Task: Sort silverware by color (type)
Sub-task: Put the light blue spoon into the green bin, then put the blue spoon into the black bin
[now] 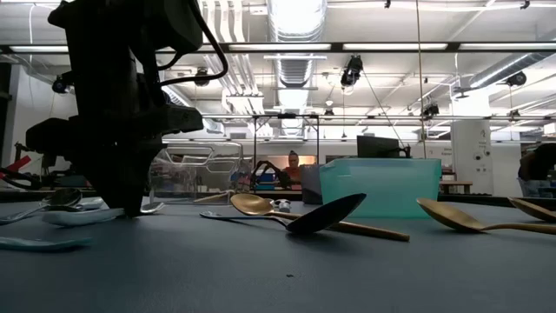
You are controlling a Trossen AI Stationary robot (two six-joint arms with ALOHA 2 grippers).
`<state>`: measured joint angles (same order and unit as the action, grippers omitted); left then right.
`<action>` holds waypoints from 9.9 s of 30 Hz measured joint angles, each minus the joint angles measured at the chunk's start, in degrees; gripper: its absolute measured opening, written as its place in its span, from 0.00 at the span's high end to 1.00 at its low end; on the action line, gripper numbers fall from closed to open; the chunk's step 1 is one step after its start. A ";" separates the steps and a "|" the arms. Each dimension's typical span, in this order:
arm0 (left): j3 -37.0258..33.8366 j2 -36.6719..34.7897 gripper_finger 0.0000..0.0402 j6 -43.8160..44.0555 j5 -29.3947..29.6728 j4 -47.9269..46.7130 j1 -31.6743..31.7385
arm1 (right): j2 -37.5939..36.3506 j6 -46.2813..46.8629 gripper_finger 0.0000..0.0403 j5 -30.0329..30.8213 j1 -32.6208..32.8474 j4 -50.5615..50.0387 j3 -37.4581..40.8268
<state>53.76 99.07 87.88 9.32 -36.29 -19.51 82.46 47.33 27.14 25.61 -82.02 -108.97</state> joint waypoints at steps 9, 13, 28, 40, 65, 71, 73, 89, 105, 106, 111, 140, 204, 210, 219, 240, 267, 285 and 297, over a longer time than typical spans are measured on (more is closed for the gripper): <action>0.00 -0.24 0.98 -0.11 -0.31 -0.21 0.00 | 0.00 0.00 0.93 0.02 0.00 0.00 0.00; -0.12 -1.89 0.99 -0.27 -1.28 -1.24 -0.20 | 0.00 0.07 0.93 0.07 0.00 0.05 0.01; 4.04 -22.44 0.99 -17.54 24.32 -1.70 -0.68 | 0.09 -3.90 0.93 4.34 -0.55 17.25 1.87; 25.91 -18.05 1.00 -46.48 52.06 -1.83 -0.63 | 0.17 -28.51 0.93 4.91 -4.87 46.63 9.50; 39.36 -9.46 1.00 -59.63 62.25 3.22 -0.48 | 2.14 -48.52 0.90 15.73 -12.28 70.46 12.46; 39.36 -9.45 1.00 -64.61 62.24 7.38 -0.48 | 2.64 -45.82 0.75 15.18 -14.03 70.35 12.74; 39.36 -9.46 1.00 -64.74 62.24 7.61 -0.35 | 2.96 -45.73 0.70 13.17 -14.61 70.50 12.76; 39.36 -9.55 1.00 -64.97 61.86 7.71 -0.13 | 4.94 -47.02 0.66 7.91 -17.75 75.13 12.81; 39.36 -9.68 0.99 -66.38 60.44 7.91 -0.11 | 4.98 -49.27 0.97 8.38 -18.10 76.32 12.81; 39.36 -9.68 0.99 -66.56 60.42 7.93 -0.11 | 4.98 -49.29 0.97 8.41 -18.10 76.32 12.81; 39.36 -9.77 0.99 -67.48 60.28 8.07 -0.11 | 4.98 -49.21 0.98 8.57 -18.12 76.32 12.81; 39.30 -13.13 0.56 -67.04 59.06 1.43 0.44 | 0.82 -44.57 0.98 12.02 -19.84 68.92 12.76; 24.10 -42.93 0.65 -51.23 59.02 -35.32 0.66 | -0.09 13.62 0.98 -28.63 -40.89 45.05 48.02; 22.46 -42.53 0.65 -51.34 59.13 -31.76 0.66 | 0.17 14.21 0.98 -27.98 -40.89 45.17 48.11; 21.42 -42.36 0.65 -52.41 59.13 -30.85 0.66 | 0.17 13.75 0.98 -26.97 -40.87 48.00 48.13; 21.44 -42.32 0.65 -52.53 59.17 -29.36 0.66 | 0.17 11.23 0.98 -23.98 -40.74 50.40 50.28; 21.43 -42.32 0.65 -52.83 59.15 -29.33 0.66 | 0.17 9.62 0.98 -24.04 -40.11 51.47 51.58; 21.42 -42.32 0.65 -52.83 59.11 -29.35 0.65 | 0.17 9.66 0.73 -23.97 -40.09 51.46 51.58; 21.42 -42.32 0.65 -53.40 57.10 -29.44 0.65 | -0.22 9.10 0.70 -24.11 -40.11 50.50 47.54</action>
<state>75.18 56.75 34.47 66.42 -65.73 -18.86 82.24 56.43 3.03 -14.50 -31.52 -61.43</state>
